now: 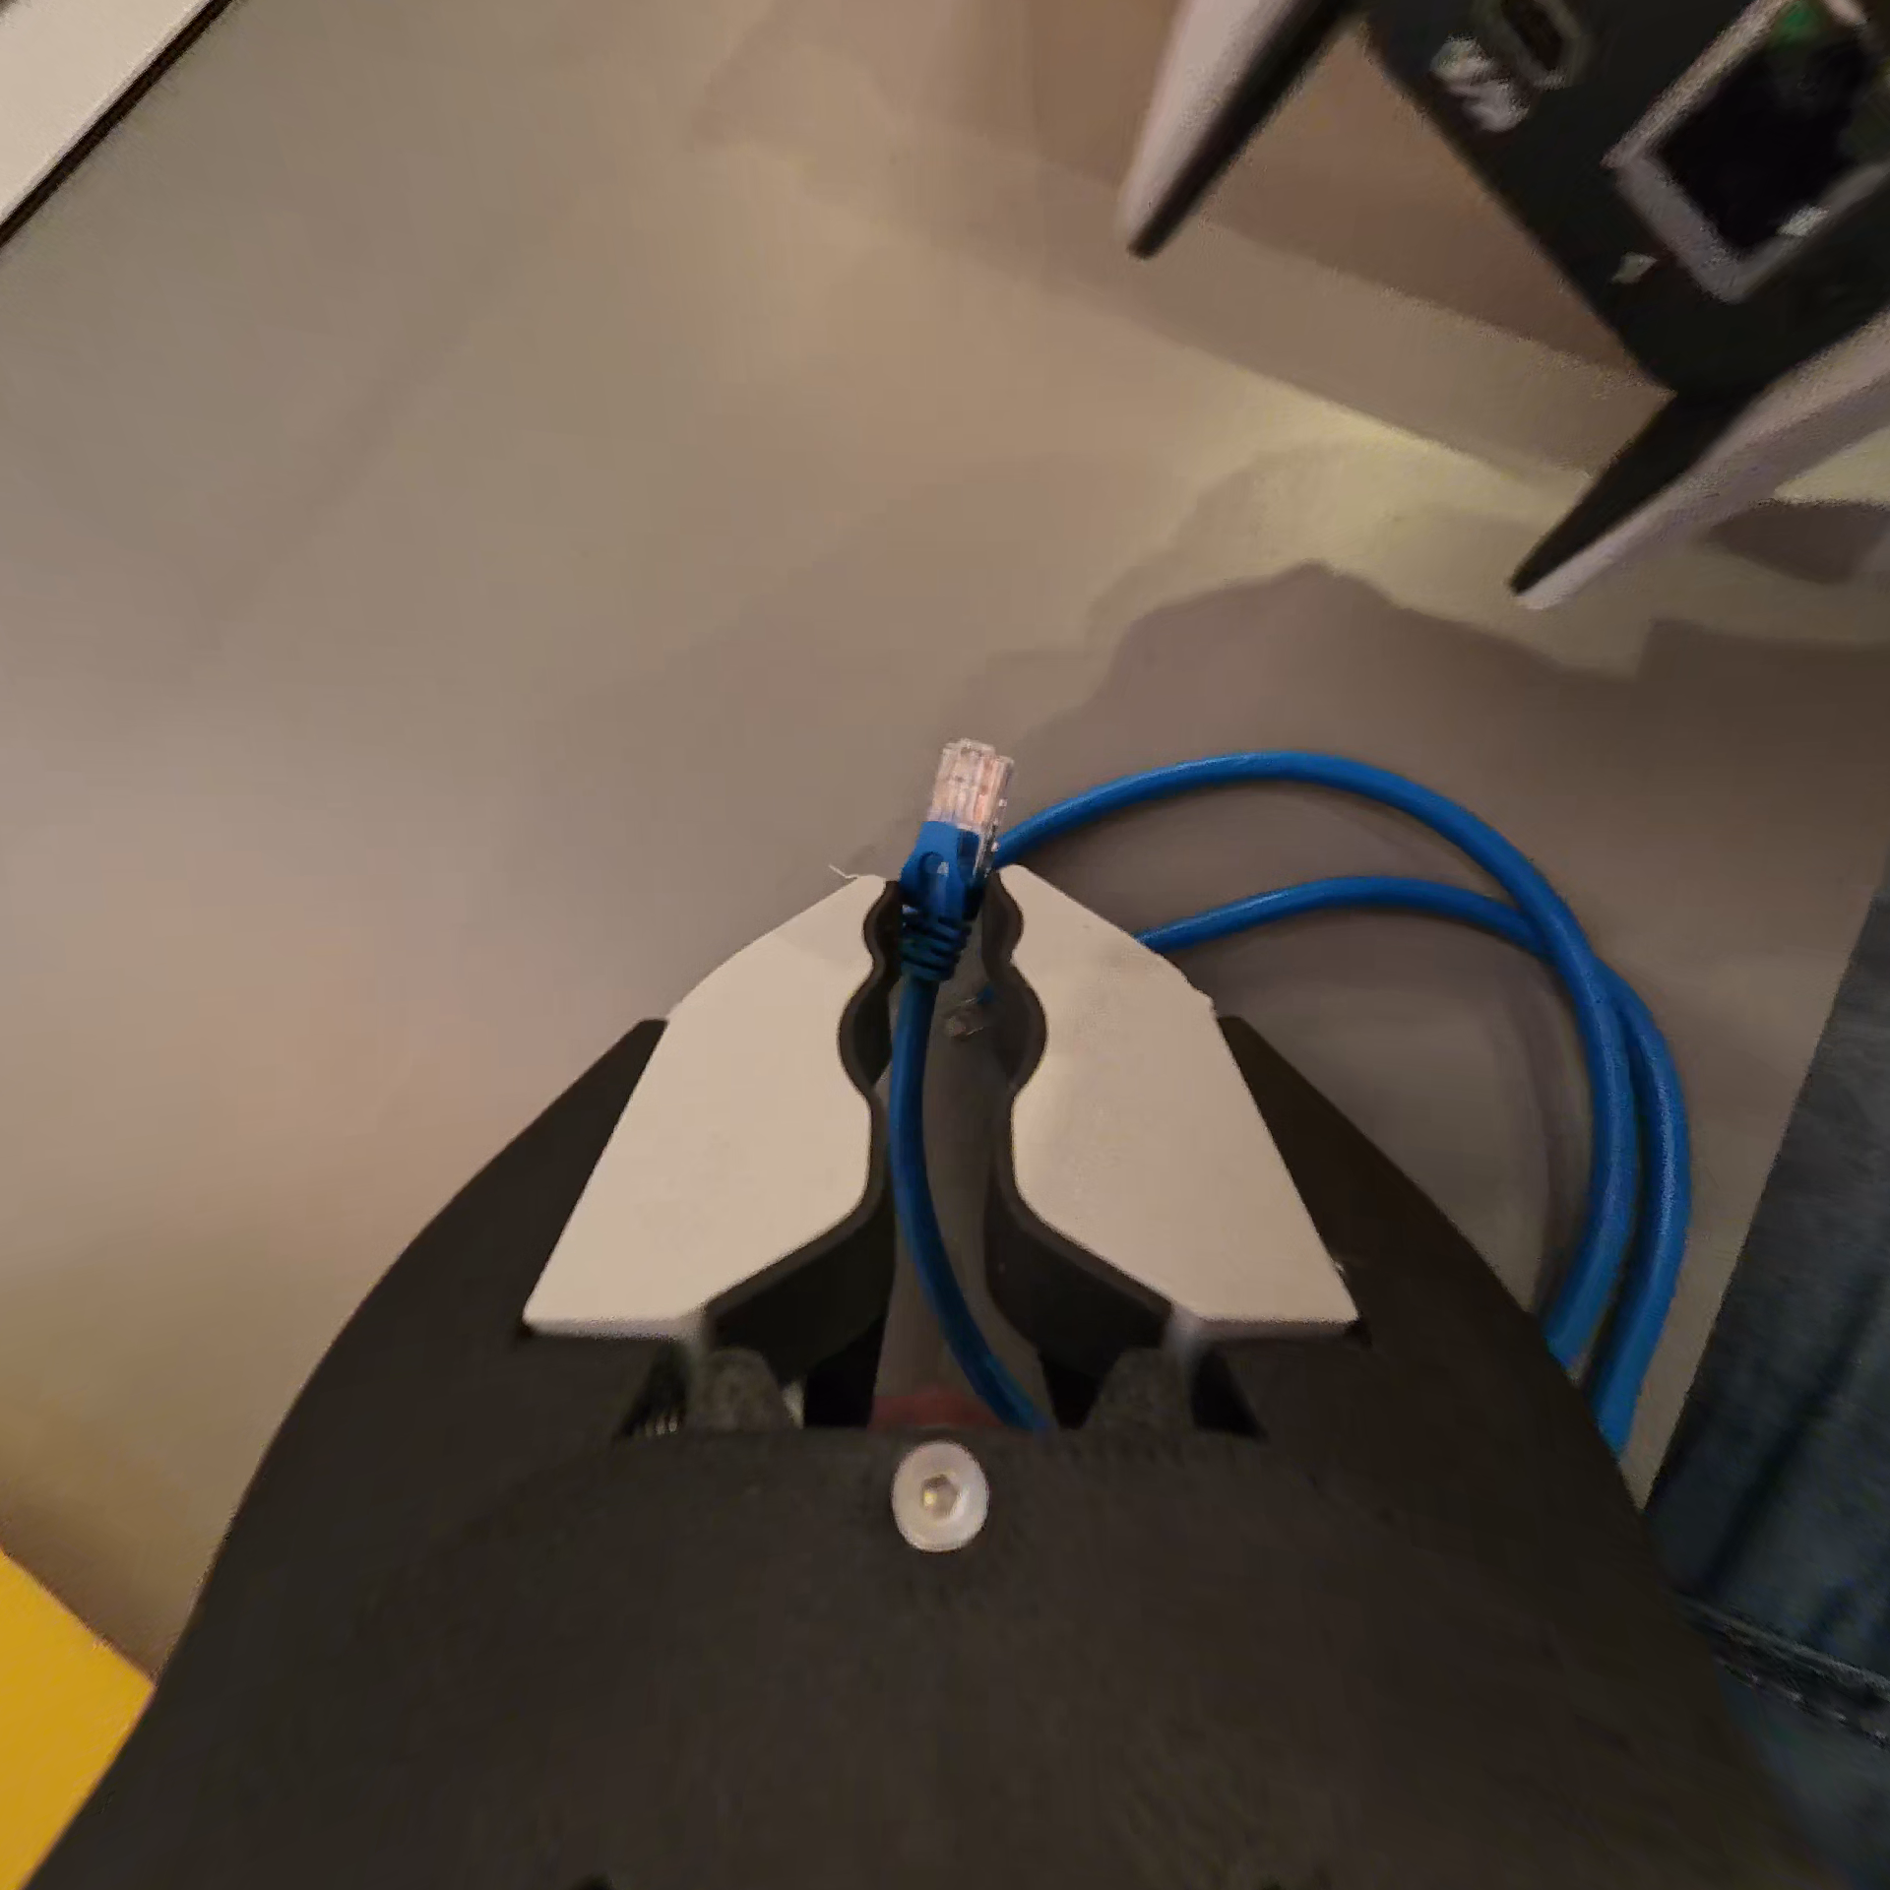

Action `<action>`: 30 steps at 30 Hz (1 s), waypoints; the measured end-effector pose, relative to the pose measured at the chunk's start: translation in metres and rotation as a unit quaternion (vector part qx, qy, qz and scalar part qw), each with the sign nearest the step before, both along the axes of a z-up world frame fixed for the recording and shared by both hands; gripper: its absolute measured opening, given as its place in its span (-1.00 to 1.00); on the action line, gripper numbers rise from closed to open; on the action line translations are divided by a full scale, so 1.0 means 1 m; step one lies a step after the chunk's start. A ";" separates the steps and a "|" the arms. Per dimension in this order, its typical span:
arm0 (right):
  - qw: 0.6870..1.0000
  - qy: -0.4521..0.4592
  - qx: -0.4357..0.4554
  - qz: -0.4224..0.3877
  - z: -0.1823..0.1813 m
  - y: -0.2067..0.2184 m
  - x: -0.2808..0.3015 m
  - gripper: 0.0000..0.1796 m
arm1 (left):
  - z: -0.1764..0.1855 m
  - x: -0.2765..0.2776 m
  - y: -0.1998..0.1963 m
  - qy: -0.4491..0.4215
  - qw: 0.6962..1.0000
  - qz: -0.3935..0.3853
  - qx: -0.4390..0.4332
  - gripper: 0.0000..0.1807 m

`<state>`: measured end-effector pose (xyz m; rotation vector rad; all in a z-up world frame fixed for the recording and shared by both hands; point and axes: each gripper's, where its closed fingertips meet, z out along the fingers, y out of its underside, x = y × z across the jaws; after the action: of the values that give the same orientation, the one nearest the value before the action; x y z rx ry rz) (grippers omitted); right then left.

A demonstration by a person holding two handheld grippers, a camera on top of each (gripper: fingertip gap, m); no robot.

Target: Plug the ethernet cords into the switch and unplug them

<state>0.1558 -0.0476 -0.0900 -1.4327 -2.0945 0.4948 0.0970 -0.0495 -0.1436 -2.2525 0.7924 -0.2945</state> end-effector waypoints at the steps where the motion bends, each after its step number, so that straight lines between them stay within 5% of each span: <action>1: 1.000 0.006 -0.008 -0.003 0.000 0.001 -0.004 -0.33 | -0.001 0.003 -0.001 0.017 1.000 -0.014 0.003 -0.84; 16: 0.995 -0.054 -0.002 -0.081 -0.052 0.028 -0.014 -0.33 | -0.014 0.039 -0.005 0.081 0.991 -0.102 -0.003 -0.84; 24: 0.994 -0.067 0.000 -0.080 -0.056 0.028 -0.012 -0.34 | -0.017 0.038 -0.012 0.044 0.990 -0.123 -0.045 -0.60; 30: 0.995 -0.060 -0.011 -0.083 -0.057 0.027 -0.012 -0.33 | -0.014 0.042 -0.006 -0.010 0.994 -0.104 -0.040 -0.77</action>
<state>0.1440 -0.0203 -0.1467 -1.6706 -2.0429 0.3752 0.1387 -0.0556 -0.1576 -2.2389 1.0241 -0.4525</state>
